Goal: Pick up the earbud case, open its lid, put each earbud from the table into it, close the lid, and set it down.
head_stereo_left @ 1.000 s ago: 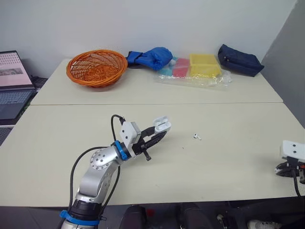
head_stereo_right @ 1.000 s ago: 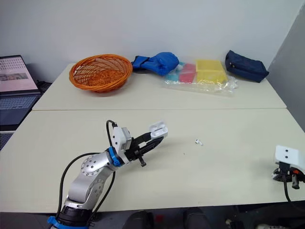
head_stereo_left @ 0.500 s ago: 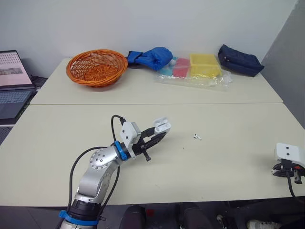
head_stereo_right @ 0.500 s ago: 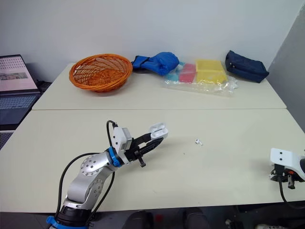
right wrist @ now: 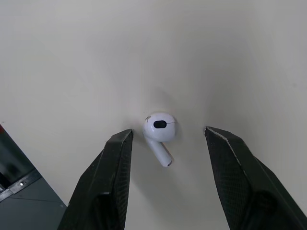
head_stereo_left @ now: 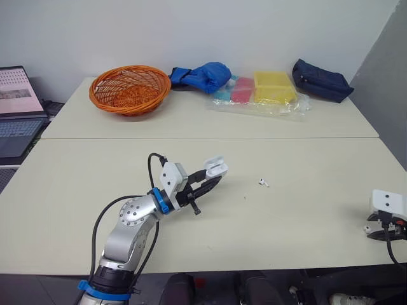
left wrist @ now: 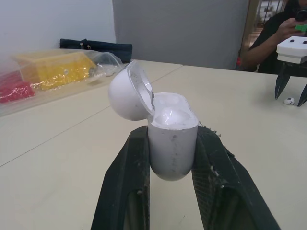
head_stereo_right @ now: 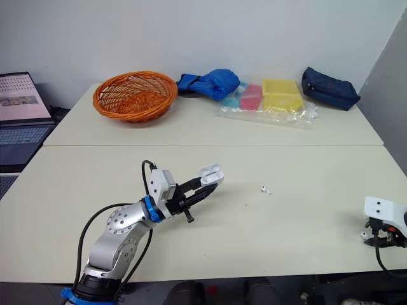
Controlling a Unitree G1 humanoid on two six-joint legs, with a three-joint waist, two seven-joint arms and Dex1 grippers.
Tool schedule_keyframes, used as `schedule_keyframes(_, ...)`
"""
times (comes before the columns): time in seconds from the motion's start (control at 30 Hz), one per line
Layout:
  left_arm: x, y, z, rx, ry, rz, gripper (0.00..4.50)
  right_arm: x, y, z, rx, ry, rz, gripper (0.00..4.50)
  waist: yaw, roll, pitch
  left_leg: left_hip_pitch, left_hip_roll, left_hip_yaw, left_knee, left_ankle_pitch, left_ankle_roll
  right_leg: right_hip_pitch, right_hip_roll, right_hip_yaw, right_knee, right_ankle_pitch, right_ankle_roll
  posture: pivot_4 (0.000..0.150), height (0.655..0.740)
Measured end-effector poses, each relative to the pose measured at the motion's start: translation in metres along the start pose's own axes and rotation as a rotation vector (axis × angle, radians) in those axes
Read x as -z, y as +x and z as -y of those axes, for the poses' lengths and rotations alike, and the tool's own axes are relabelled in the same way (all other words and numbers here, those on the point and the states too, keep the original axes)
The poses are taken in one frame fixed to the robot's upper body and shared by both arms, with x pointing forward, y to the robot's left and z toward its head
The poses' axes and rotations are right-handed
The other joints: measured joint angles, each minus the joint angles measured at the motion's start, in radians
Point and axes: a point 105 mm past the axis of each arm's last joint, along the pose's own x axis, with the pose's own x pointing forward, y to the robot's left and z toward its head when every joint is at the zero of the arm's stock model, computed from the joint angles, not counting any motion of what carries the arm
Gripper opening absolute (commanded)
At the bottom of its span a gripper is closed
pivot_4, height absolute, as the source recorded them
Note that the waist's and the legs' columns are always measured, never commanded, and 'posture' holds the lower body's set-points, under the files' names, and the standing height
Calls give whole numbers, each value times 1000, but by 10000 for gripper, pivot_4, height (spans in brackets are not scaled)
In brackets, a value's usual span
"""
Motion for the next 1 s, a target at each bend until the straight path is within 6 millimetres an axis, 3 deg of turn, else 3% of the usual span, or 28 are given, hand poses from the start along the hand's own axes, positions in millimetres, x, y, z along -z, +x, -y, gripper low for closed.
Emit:
schedule_keyframes(0.4,0,0,0,-1,0,0,8048,-3,1,-2,-2,30,0,24357,-1,0,0,0,0,0,0,0,0,0,0,0,0,0,0,1500,7400)
schedule_keyframes(0.5,0,0,0,-2,0,0,8048,-5,2,-1,0,38,9,18318,-2,0,0,0,0,0,0,0,0,0,0,0,0,0,0,1500,7400)
schedule_keyframes(0.63,0,0,0,-3,1,0,8048,-10,5,1,3,44,29,4542,-3,-3,-1,0,0,0,0,0,0,0,0,0,0,0,0,1500,7400)
schedule_keyframes(0.93,-1,1,-1,-1,6,1,8048,-12,5,3,5,47,33,3881,-3,-4,-1,0,0,0,1,0,0,0,0,1,0,0,0,1500,7400)
schedule_keyframes(1.0,-1,0,-3,-6,10,1,8048,-32,8,4,3,62,114,3881,-8,-4,-1,1,0,0,1,0,0,-1,1,1,1,1,0,1500,7400)
